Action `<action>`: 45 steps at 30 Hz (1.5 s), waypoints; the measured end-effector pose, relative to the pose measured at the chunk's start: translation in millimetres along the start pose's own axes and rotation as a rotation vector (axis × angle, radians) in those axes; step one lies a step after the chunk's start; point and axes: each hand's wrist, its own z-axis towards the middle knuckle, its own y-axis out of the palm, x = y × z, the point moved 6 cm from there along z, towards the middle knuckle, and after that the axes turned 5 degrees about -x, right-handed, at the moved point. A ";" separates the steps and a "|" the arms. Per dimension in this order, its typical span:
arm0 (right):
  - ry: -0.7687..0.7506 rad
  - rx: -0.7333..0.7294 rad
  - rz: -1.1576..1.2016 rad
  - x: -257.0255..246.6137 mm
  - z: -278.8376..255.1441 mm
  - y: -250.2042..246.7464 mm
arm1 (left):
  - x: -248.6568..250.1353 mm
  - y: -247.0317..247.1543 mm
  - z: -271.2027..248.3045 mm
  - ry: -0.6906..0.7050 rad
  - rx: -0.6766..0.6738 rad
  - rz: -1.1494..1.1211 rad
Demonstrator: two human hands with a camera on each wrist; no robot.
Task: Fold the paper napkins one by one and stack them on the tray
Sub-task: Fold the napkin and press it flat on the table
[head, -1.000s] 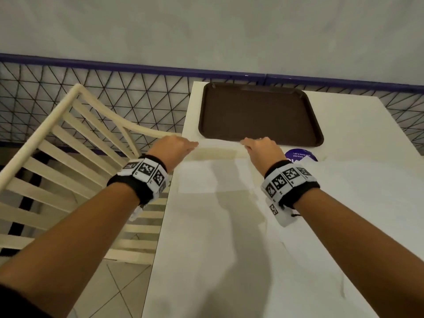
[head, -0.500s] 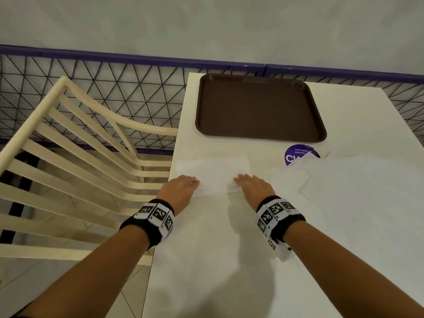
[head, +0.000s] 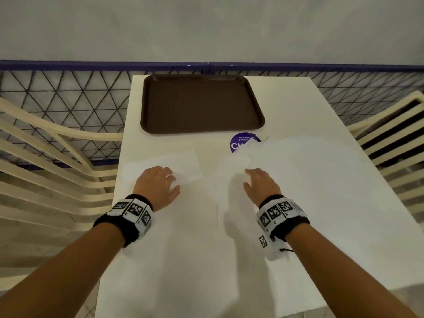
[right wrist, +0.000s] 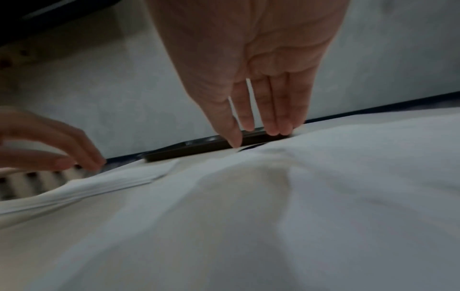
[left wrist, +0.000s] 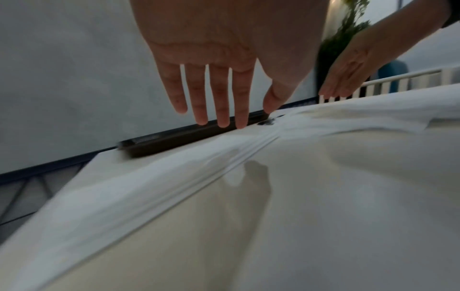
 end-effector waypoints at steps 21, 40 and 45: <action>0.362 -0.064 0.291 139.0 -95.6 40.2 | 250.2 19.4 23.0 0.591 -0.030 0.077; 0.002 0.110 0.134 96.7 -111.2 -29.7 | 254.5 -28.2 55.7 0.566 -0.108 -0.094; -0.111 -0.123 0.132 69.3 -98.9 10.1 | 160.5 -18.6 14.7 0.269 -0.081 -0.338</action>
